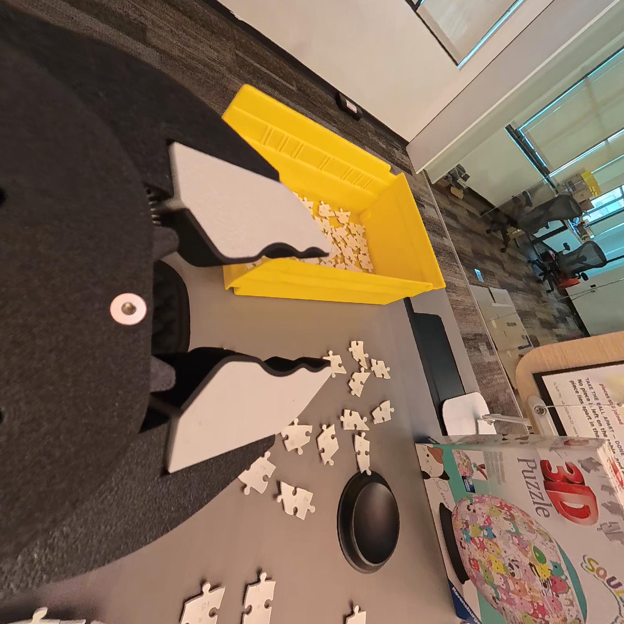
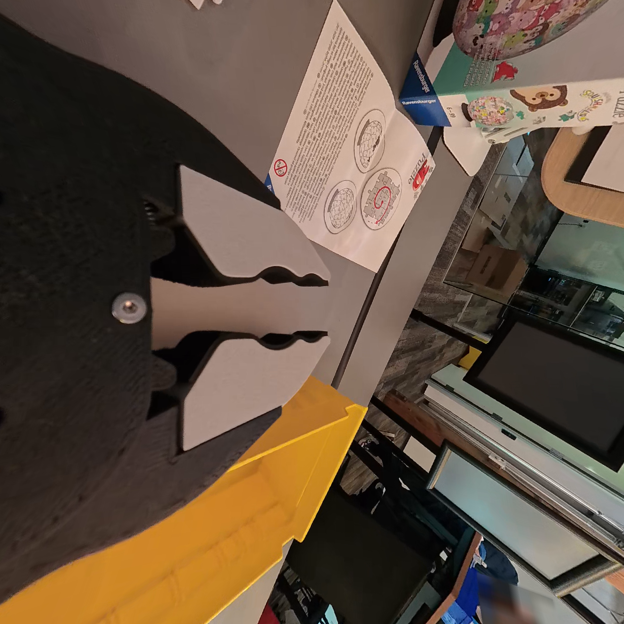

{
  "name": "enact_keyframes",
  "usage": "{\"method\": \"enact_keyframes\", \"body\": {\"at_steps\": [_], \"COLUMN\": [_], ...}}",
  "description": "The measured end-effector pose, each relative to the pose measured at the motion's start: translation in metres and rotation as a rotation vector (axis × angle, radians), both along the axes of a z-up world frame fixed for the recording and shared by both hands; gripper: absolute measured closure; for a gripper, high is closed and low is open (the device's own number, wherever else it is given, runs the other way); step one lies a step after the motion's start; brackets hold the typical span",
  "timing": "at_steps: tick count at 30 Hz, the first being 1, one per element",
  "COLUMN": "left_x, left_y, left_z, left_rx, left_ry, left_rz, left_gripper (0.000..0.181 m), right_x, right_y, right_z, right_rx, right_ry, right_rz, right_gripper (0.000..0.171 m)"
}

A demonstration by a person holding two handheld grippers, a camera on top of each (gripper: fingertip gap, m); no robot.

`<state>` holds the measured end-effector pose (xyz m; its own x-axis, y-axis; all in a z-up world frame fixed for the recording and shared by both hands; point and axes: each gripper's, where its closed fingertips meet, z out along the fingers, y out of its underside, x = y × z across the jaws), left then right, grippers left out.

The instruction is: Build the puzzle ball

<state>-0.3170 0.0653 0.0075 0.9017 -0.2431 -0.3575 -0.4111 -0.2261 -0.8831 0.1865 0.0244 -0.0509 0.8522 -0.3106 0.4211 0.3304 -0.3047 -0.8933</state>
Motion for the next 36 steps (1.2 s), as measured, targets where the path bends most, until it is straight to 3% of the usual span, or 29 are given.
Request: {"method": "enact_keyframes", "body": {"at_steps": [16,30,34,36], "left_x": [-0.011,-0.012,-0.002,0.006], "left_y": [-0.010,-0.037,-0.052,-0.065], "left_z": [0.006,0.036,0.020,0.005], "left_rx": [-0.009,0.040,-0.040,-0.113], "left_ry": [-0.010,-0.010,-0.136,-0.250], "left_rz": [0.039,0.060,-0.092,-0.230], "left_gripper": [0.123,0.123,0.125,0.131], "right_x": [-0.010,-0.038,-0.070,-0.093], "right_y": [0.004,0.006,0.007,0.008], "right_z": [-0.001,0.021,0.057,0.077], "right_rx": [-0.011,0.042,0.100,0.144], "right_ry": [-0.004,-0.012,-0.031,-0.015], "right_rz": [0.036,0.125,0.239,0.345], "right_gripper": [0.144,0.139,0.125,0.106]}}
